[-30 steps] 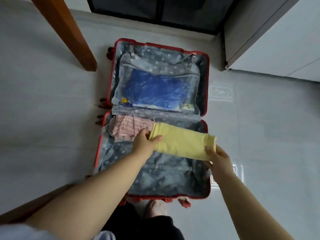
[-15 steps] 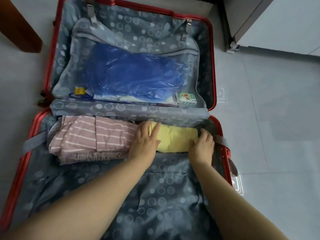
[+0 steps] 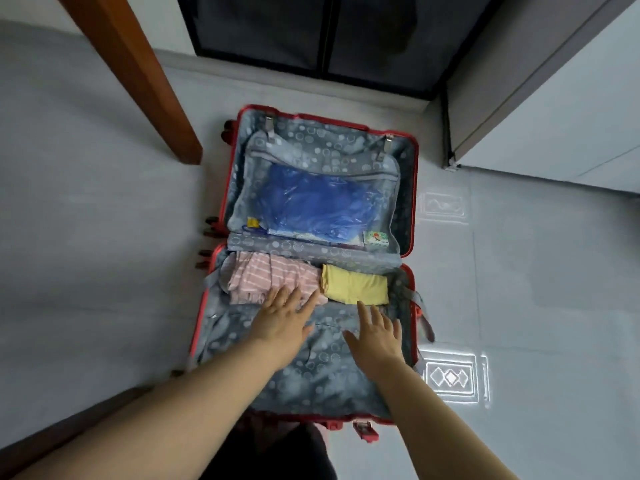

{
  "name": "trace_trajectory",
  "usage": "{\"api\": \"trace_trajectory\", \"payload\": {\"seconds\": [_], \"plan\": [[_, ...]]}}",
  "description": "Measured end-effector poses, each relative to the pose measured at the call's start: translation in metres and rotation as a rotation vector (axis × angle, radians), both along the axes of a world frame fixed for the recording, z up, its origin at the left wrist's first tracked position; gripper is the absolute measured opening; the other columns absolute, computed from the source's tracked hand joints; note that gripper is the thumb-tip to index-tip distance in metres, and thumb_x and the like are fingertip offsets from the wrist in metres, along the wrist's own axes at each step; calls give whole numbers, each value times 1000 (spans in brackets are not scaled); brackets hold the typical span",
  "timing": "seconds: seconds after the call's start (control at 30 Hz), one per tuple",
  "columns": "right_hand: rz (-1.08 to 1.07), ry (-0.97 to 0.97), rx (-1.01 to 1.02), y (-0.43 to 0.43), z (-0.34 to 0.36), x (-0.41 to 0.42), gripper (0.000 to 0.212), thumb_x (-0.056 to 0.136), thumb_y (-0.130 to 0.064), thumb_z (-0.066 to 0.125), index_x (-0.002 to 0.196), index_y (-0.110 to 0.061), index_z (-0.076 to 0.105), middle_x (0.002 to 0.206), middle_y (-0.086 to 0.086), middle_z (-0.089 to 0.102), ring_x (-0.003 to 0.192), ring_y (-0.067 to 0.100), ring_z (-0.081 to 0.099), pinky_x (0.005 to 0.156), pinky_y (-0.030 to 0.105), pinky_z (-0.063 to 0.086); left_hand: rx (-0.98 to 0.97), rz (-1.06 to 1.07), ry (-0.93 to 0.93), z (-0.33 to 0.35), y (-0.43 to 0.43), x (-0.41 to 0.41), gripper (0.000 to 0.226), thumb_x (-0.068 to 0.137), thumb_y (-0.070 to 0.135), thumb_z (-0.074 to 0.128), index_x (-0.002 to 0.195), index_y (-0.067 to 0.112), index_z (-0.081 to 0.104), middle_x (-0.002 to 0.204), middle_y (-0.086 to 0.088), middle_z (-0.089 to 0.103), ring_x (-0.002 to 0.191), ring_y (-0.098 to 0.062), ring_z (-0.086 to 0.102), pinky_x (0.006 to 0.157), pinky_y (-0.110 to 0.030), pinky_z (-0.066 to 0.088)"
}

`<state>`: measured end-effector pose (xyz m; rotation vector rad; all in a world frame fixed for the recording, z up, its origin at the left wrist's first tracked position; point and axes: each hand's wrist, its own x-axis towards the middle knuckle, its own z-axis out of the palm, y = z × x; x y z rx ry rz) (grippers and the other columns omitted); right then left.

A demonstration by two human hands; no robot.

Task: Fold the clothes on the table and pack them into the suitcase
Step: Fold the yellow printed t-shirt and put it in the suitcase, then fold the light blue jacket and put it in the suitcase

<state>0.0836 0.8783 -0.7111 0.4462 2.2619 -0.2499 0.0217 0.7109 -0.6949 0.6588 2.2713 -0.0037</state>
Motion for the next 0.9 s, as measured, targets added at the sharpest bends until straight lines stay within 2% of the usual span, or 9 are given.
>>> {"api": "trace_trajectory", "payload": {"seconds": [0.17,0.23,0.33,0.43,0.6,0.8,0.9], "plan": [[5,8,-56,-45,212,26,62,98,-50,23,150,-27,-2,158,5,4,145,26,5,117,45,-4,32,104,9,203,-44,40,56,100,42,16,148,27,-9,158,-6,-2,145,-27,-4,114,-39,-10],[34,76,-63,-57,270,22,61,98,-49,25,149,-26,2,158,5,6,145,27,7,118,45,-2,42,141,48,262,-53,41,55,100,43,15,149,26,-3,158,-5,4,144,-26,4,116,-40,-5],[150,213,-70,-81,383,5,59,98,-47,26,149,-25,6,157,5,9,145,27,8,118,46,-1,103,258,194,370,-84,30,58,95,43,11,149,23,7,155,-5,17,142,-24,15,116,-39,1],[262,308,-94,-120,472,20,59,99,-44,26,150,-23,3,158,6,8,145,25,5,116,45,-3,135,335,310,452,-118,51,56,99,40,24,149,24,5,155,-5,19,142,-24,17,116,-40,3],[340,446,-96,-185,541,29,61,98,-42,33,150,-23,7,157,6,11,145,25,9,116,44,-4,181,351,462,530,-187,87,55,100,42,20,149,25,2,157,-2,8,145,-23,-1,117,-38,-4],[312,571,-128,-303,572,41,58,96,-44,35,147,-21,19,153,6,23,141,26,22,116,44,7,153,412,558,564,-335,125,56,99,45,18,149,26,0,157,0,5,145,-21,-5,116,-39,-6],[326,606,-148,-372,585,46,57,95,-45,34,142,-14,27,147,10,31,135,30,29,114,44,15,123,427,595,576,-411,135,59,96,49,8,149,25,0,157,-3,6,145,-23,-4,115,-40,-7]]}}
